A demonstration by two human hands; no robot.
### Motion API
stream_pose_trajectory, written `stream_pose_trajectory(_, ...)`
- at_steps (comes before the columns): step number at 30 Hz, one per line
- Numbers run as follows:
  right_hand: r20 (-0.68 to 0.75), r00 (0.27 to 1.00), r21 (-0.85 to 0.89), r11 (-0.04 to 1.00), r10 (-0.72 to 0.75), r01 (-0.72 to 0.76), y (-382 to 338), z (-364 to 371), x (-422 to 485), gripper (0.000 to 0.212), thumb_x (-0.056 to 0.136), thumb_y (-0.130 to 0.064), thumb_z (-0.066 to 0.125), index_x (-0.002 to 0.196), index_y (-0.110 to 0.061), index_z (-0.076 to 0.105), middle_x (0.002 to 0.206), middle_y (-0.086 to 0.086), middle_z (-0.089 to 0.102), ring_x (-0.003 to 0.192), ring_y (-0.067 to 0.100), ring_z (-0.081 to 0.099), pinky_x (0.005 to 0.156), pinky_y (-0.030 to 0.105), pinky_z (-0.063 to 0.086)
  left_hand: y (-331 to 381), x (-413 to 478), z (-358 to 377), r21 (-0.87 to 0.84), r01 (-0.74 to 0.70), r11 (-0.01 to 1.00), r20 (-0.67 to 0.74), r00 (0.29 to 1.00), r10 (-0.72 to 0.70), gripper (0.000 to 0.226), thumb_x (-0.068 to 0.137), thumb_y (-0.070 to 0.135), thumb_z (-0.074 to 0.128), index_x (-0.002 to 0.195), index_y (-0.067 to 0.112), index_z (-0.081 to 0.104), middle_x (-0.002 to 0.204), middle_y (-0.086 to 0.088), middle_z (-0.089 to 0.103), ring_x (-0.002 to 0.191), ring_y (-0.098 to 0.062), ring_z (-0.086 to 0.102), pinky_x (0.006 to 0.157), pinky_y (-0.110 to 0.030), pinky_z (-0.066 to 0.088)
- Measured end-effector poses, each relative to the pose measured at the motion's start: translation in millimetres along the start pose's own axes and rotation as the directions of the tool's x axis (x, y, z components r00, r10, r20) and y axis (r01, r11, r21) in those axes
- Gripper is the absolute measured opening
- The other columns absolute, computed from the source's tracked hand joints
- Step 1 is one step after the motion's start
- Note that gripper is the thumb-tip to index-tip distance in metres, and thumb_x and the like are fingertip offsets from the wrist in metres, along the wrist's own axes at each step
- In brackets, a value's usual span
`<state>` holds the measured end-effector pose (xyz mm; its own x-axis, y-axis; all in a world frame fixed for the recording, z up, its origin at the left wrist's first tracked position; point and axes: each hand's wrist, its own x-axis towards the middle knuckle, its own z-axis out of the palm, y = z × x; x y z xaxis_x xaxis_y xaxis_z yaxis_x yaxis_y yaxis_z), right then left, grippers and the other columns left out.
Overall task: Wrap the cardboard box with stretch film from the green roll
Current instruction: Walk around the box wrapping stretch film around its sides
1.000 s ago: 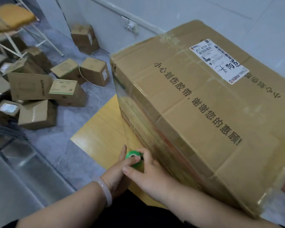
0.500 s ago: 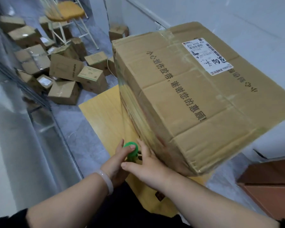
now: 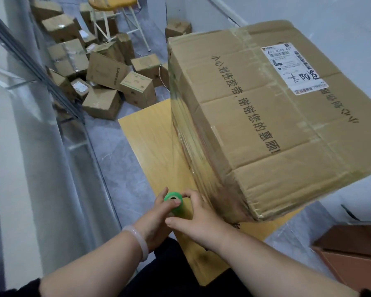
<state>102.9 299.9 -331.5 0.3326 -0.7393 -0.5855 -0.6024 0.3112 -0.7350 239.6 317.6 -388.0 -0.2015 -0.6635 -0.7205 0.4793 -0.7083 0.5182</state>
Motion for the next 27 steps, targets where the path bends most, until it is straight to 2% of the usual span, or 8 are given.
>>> stream_pose_trajectory(3,0.057,0.998,0.008,1.0,-0.002,0.001,9.4,-0.4,-6.4,0.072,0.074,-0.041,0.074,0.131,-0.031,0.03,0.14,-0.012,0.036,0.125,0.004,0.036,0.099,0.02,0.031,-11.4,-4.2,0.6,0.001,0.024,1.0,0.027,0.999,-0.024,0.119,0.049,0.03,0.08,0.156,0.03,0.027,0.129,-0.014,0.058,0.109,-0.026,0.063,0.085,-0.039,0.053)
stream_pose_trajectory(7,0.133,0.99,-0.074,0.996,-0.045,0.056,19.4,-7.3,-17.5,0.099,0.061,-0.054,0.072,0.143,-0.048,0.017,0.142,-0.002,0.037,0.132,0.01,0.039,0.112,0.031,0.033,-31.5,-9.8,3.8,0.016,0.004,1.0,0.054,0.999,-0.005,0.117,0.055,0.031,0.081,0.156,0.038,0.023,0.149,-0.018,0.047,0.134,-0.034,0.05,0.103,-0.047,0.047)
stream_pose_trajectory(12,0.236,0.966,-0.176,0.973,-0.107,0.151,45.1,-26.7,-39.4,0.09,0.076,-0.039,0.075,0.147,-0.028,0.021,0.147,-0.002,0.025,0.136,0.008,0.026,0.104,0.016,0.023,-64.3,-22.6,36.2,0.001,-0.117,0.993,-0.117,0.986,0.116,0.118,0.044,0.036,0.079,0.151,0.035,0.029,0.143,-0.012,0.051,0.134,-0.029,0.049,0.115,-0.046,0.037)
stream_pose_trajectory(15,0.287,0.951,-0.181,0.969,-0.114,0.171,64.5,-36.4,-53.6,0.096,0.074,-0.04,0.076,0.147,-0.026,0.015,0.15,-0.001,0.026,0.135,0.009,0.028,0.104,0.018,0.024,-91.6,-29.4,51.6,-0.105,-0.161,0.981,-0.179,0.974,0.14,0.115,0.049,0.036,0.082,0.153,0.024,0.034,0.121,-0.012,0.062,0.101,-0.02,0.06,0.089,-0.037,0.05)
stream_pose_trajectory(17,0.326,0.938,-0.191,0.964,-0.117,0.186,79.7,-42.2,-62.0,0.094,0.068,-0.045,0.075,0.141,-0.033,0.017,0.141,-0.003,0.039,0.128,0.01,0.039,0.107,0.026,0.034,-105.0,-34.4,62.7,-0.146,-0.182,0.972,-0.21,0.966,0.149,0.113,0.05,0.039,0.079,0.152,0.023,0.034,0.109,-0.009,0.062,0.079,-0.015,0.064,0.071,-0.03,0.051)
stream_pose_trajectory(20,0.322,0.931,-0.138,0.964,-0.174,0.228,93.9,-53.4,-74.0,0.088,0.069,-0.041,0.075,0.138,-0.04,0.02,0.131,-0.009,0.045,0.12,0.006,0.049,0.105,0.032,0.042,-118.1,-37.8,81.2,-0.176,-0.216,0.96,-0.222,0.959,0.175,0.111,0.055,0.039,0.079,0.154,0.029,0.03,0.134,-0.016,0.057,0.096,-0.024,0.066,0.074,-0.038,0.058)
stream_pose_trajectory(24,0.261,0.937,-0.184,0.941,-0.232,0.284,100.0,-76.3,-81.6,0.073,0.074,-0.036,0.075,0.135,-0.036,0.035,0.13,-0.006,0.04,0.118,0.007,0.044,0.097,0.021,0.037,-131.2,-37.6,108.1,-0.189,-0.199,0.962,-0.252,0.956,0.148,0.109,0.058,0.035,0.08,0.154,0.029,0.029,0.14,-0.017,0.057,0.113,-0.028,0.066,0.068,-0.036,0.059)
stream_pose_trajectory(27,0.234,0.958,-0.154,0.966,-0.166,0.205,111.4,-85.6,-85.7,0.064,0.073,-0.036,0.076,0.124,-0.031,0.039,0.122,-0.009,0.044,0.114,0.009,0.047,0.087,0.02,0.038,-139.8,-32.0,123.0,-0.229,-0.197,0.953,-0.283,0.95,0.128,0.126,0.046,0.034,0.081,0.156,0.032,0.021,0.147,-0.013,0.051,0.129,-0.03,0.056,0.088,-0.04,0.055)
